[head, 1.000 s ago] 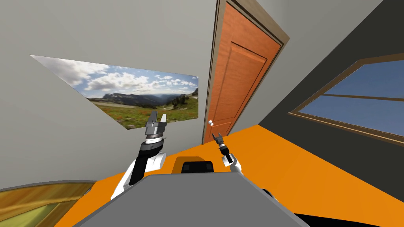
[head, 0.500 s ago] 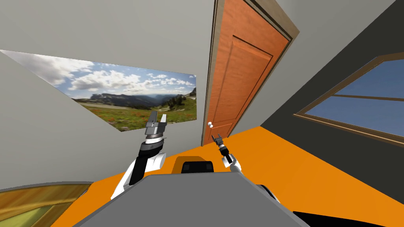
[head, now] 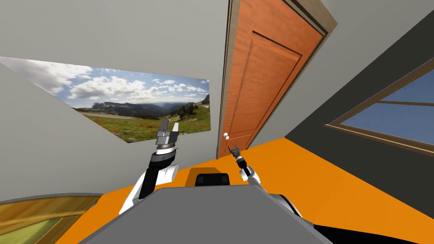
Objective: Pull the door open
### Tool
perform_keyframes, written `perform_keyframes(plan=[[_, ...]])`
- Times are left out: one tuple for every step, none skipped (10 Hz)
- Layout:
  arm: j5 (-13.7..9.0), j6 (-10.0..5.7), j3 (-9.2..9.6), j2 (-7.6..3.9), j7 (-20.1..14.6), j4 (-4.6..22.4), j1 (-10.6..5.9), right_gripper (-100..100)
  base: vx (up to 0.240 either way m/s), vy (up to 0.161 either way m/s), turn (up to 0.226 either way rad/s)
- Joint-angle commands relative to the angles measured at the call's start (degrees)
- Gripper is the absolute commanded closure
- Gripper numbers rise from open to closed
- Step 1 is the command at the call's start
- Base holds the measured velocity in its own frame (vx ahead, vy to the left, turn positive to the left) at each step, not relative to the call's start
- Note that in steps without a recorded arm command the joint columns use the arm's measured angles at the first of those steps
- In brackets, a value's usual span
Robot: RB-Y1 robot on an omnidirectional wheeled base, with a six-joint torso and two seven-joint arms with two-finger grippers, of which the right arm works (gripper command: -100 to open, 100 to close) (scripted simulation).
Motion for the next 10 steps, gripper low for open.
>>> perform_keyframes(plan=[[0.5, -0.91, -1.07, -0.79, -0.9, -0.6, 1.24, -100, 0.119, 0.170, 0.106], [0.7, -1.89, -2.12, -1.51, -1.4, 0.2, 1.47, -100, 0.148, 0.153, 0.068], [1.0, -2.96, -3.26, -2.30, -1.9, 1.1, 1.73, -100, 0.166, 0.148, 0.152], [1.2, -4.09, -4.45, -3.12, -2.5, 1.9, 2.00, -100, 0.197, 0.124, 0.135], [1.5, -5.20, -5.62, -3.92, -3.0, 2.8, 2.26, -100, 0.190, 0.110, 0.127], [1.5, -5.20, -5.62, -3.92, -3.0, 2.8, 2.26, -100, 0.135, 0.077, 0.026], [1.8, -6.26, -6.74, -4.69, -3.6, 3.6, 2.51, -100, 0.125, 0.062, 0.082], [2.0, -7.22, -7.75, -5.38, -4.0, 4.4, 2.73, -100, 0.162, 0.063, 0.125], [2.2, -8.02, -8.59, -5.96, -4.4, 5.0, 2.92, -100, 0.160, 0.056, 0.051], [2.3, -8.61, -9.21, -6.39, -4.7, 5.5, 3.06, -100, 0.152, 0.029, 0.032]])
